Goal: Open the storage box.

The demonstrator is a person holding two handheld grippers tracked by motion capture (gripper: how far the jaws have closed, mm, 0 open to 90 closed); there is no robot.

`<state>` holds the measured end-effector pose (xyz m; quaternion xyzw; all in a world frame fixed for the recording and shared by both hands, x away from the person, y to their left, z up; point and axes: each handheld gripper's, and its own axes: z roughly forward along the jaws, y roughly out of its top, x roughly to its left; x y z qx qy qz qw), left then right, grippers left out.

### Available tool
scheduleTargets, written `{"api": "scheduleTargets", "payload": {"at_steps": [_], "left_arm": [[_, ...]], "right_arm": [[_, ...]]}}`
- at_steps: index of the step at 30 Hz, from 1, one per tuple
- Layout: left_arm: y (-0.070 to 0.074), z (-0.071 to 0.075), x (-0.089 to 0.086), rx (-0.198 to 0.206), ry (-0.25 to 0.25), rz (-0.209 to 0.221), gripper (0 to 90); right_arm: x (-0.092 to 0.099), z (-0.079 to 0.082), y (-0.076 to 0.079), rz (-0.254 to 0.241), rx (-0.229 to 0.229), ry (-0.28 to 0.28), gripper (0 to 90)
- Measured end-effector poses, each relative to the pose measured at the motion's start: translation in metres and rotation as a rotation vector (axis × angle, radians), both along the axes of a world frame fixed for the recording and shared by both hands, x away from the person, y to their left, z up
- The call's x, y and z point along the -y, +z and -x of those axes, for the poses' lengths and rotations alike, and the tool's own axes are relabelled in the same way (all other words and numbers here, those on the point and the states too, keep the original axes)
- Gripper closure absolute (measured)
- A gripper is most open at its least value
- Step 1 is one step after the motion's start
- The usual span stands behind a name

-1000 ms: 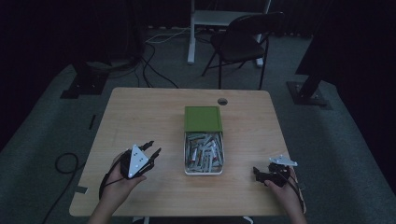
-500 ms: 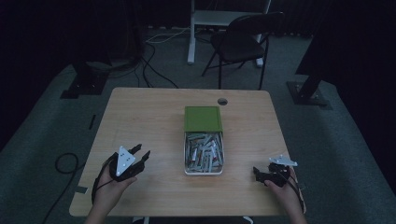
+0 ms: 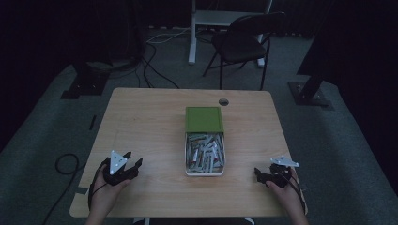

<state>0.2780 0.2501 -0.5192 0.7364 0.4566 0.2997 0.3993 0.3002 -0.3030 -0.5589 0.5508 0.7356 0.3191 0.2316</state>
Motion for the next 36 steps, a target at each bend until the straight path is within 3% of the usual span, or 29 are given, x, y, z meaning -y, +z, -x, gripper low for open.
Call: {"api": "scheduleTargets", "payload": {"at_steps": [4,14,18,25,31,36], "left_arm": [[-0.006,0.0,-0.006,-0.062,0.04,0.03,44.2],[-0.013,-0.001,-0.014,-0.112,0.107,0.041,38.1],[-0.016,-0.001,-0.018,-0.144,0.093,0.056,28.6],[-0.021,-0.001,-0.024,-0.181,0.105,0.065,26.6],[-0.026,-0.002,-0.031,-0.209,0.162,0.087,19.1],[-0.028,-0.003,-0.04,-0.229,0.203,0.071,16.4]], "right_arm": [[0.0,0.0,0.0,0.0,0.0,0.0,12.3],[0.0,0.0,0.0,0.0,0.0,0.0,12.3],[0.0,0.0,0.0,0.0,0.0,0.0,12.3],[0.0,0.0,0.0,0.001,0.001,0.0,12.3],[0.0,0.0,0.0,0.001,0.001,0.001,12.3],[0.0,0.0,0.0,0.0,0.0,0.0,12.3]]}}
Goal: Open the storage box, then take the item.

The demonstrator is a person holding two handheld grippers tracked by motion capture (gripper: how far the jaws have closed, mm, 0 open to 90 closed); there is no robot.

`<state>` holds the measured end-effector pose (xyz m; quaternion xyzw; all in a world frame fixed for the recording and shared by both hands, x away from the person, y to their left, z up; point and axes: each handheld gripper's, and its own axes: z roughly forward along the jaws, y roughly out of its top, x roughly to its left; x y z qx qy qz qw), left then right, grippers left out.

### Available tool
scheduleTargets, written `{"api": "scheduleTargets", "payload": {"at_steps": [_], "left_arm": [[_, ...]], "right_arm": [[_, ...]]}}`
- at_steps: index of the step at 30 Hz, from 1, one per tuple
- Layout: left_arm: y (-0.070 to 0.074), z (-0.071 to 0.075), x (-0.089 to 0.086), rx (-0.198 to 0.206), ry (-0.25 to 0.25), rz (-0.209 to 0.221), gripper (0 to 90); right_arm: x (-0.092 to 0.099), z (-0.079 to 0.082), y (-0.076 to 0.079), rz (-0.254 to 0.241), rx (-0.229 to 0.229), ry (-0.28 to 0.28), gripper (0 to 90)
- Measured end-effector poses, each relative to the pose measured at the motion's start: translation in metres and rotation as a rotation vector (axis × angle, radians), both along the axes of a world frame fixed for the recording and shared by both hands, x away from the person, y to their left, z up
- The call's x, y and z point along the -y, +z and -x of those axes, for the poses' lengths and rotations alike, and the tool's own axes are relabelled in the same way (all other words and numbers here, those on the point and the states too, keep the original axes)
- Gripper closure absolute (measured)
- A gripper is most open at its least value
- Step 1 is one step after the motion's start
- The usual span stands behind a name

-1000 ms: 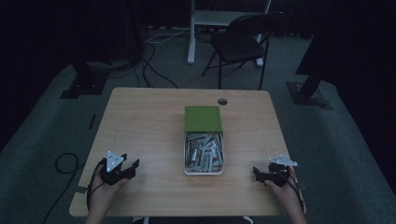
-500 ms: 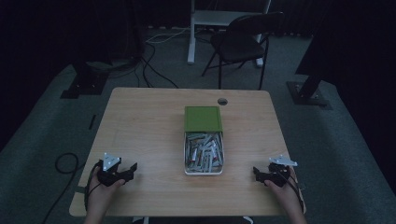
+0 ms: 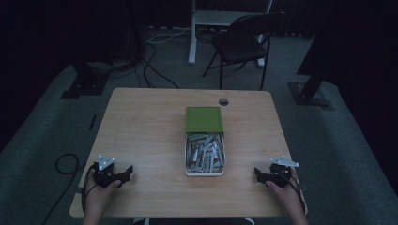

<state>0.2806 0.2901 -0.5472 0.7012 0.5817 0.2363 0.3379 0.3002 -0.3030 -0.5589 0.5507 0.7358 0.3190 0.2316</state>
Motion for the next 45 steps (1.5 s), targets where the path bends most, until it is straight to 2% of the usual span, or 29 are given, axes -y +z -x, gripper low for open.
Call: {"api": "scheduleTargets", "payload": {"at_steps": [5,7,9,13,18,19,22,33,35,39,42,45], "left_arm": [[-0.005,0.0,-0.003,-0.035,0.028,-0.026,16.1],[-0.005,-0.001,-0.003,-0.032,0.034,-0.035,10.9],[-0.005,-0.001,-0.002,-0.048,0.039,-0.046,10.7],[-0.006,-0.001,0.0,-0.053,0.018,-0.086,10.7],[-0.006,-0.002,0.0,-0.052,0.025,-0.085,10.6],[-0.006,-0.002,0.002,-0.052,0.042,-0.085,10.6],[-0.006,-0.003,0.003,-0.054,0.055,-0.085,10.3],[-0.006,-0.003,0.004,-0.053,0.058,-0.083,10.1],[-0.006,-0.003,0.004,-0.056,0.061,-0.083,10.0],[-0.006,-0.004,0.005,-0.055,0.071,-0.083,10.0],[-0.006,-0.004,0.005,-0.055,0.072,-0.082,9.9],[-0.006,-0.004,0.005,-0.055,0.071,-0.083,9.9]], "right_arm": [[0.0,0.0,0.0,0.0,0.0,0.0,12.3],[0.0,0.0,0.0,0.0,0.001,0.0,12.3],[0.0,0.0,0.0,0.0,0.0,0.0,12.3],[0.0,0.0,0.0,0.0,0.0,0.0,12.3],[0.0,0.0,0.0,0.0,0.0,0.0,12.3],[0.0,0.0,0.0,0.001,0.001,0.0,12.3],[0.0,0.0,0.0,0.001,0.0,0.001,12.3],[0.0,0.0,0.0,0.001,0.001,0.002,12.3],[-0.001,0.001,0.0,0.004,0.001,0.02,12.3],[-0.006,0.003,0.002,0.002,-0.019,0.036,12.4],[-0.01,0.004,0.005,-0.03,-0.036,0.04,13.3],[-0.013,0.006,0.01,-0.018,-0.032,0.043,13.6]]}}
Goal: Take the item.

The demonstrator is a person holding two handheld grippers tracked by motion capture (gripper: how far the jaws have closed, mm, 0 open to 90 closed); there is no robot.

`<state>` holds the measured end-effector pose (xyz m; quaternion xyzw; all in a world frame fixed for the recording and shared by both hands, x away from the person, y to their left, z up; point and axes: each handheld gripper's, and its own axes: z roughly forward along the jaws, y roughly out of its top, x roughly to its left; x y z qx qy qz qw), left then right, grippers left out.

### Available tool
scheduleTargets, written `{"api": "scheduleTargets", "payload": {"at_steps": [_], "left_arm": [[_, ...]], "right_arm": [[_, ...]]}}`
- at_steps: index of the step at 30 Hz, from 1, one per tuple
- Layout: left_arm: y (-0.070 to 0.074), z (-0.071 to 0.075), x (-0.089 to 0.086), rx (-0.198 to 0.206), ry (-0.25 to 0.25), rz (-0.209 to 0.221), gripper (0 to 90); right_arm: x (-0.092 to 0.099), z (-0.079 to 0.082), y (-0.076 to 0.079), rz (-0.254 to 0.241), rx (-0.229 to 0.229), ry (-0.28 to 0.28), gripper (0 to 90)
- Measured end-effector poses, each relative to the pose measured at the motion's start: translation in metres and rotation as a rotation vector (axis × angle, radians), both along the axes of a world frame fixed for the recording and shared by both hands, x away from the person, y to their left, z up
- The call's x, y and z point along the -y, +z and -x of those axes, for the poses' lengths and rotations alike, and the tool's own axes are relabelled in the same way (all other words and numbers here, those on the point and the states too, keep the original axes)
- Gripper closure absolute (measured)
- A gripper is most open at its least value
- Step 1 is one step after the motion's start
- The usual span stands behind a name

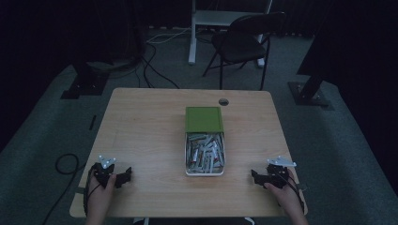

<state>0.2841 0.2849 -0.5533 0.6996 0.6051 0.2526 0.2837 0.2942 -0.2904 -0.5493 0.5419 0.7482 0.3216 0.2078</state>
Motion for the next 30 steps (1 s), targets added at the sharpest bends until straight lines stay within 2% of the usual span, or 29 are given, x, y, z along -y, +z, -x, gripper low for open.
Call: {"api": "scheduleTargets", "payload": {"at_steps": [2,8,13,17,25,30], "left_arm": [[0.0,0.0,0.0,0.0,0.0,0.0,9.9],[0.0,0.0,0.0,0.0,0.002,-0.001,9.7],[0.0,0.0,0.0,-0.001,0.001,-0.002,9.7],[0.0,0.0,0.0,-0.001,0.002,-0.002,9.7],[0.0,-0.001,0.001,-0.001,-0.003,-0.001,9.5],[0.0,-0.001,0.001,-0.001,-0.003,0.0,9.5]], "right_arm": [[-0.002,0.001,0.004,-0.02,0.002,-0.007,13.6],[-0.007,0.002,0.02,-0.028,0.009,-0.014,13.6],[-0.015,-0.001,0.034,-0.028,0.033,-0.022,13.6],[-0.024,-0.003,0.049,-0.023,0.065,-0.005,13.6],[-0.038,-0.004,0.074,-0.054,0.113,0.036,14.1],[-0.046,-0.004,0.085,-0.056,0.128,0.063,14.2]]}}
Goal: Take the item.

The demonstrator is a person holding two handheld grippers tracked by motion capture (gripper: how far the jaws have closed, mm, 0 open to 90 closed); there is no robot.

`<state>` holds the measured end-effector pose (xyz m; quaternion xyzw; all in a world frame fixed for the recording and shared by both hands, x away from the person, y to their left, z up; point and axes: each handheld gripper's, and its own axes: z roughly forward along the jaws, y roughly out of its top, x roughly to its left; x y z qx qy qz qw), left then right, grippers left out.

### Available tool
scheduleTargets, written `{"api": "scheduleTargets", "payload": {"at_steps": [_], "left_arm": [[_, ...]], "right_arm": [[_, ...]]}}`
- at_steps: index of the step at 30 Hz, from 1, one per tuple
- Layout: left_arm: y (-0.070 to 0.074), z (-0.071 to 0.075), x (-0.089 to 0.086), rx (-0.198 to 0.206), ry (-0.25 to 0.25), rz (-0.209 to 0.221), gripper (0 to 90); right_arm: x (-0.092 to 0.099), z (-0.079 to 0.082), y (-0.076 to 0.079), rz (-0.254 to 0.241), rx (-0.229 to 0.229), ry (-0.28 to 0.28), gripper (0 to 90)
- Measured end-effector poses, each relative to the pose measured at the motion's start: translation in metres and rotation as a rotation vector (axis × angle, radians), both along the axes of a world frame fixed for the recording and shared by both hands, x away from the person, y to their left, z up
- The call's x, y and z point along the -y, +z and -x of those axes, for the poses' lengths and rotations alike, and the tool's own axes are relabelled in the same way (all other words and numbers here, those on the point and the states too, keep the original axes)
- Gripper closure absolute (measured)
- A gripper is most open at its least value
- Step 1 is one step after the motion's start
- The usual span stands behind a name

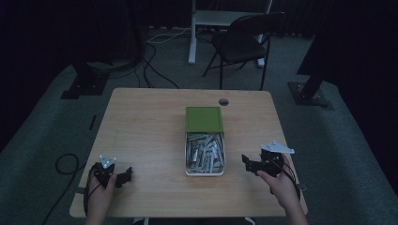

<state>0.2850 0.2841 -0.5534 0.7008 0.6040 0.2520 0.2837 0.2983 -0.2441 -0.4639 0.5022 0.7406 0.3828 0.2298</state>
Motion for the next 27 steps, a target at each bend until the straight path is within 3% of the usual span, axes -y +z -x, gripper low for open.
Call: {"api": "scheduleTargets", "payload": {"at_steps": [10,27], "left_arm": [[0.0,0.0,0.0,-0.001,0.0,0.0,9.5],[0.0,0.0,0.0,0.001,0.0,0.0,9.5]], "right_arm": [[-0.024,-0.003,0.017,-0.015,0.034,0.069,14.9],[-0.07,-0.005,0.029,-0.018,0.067,0.193,17.6]]}}
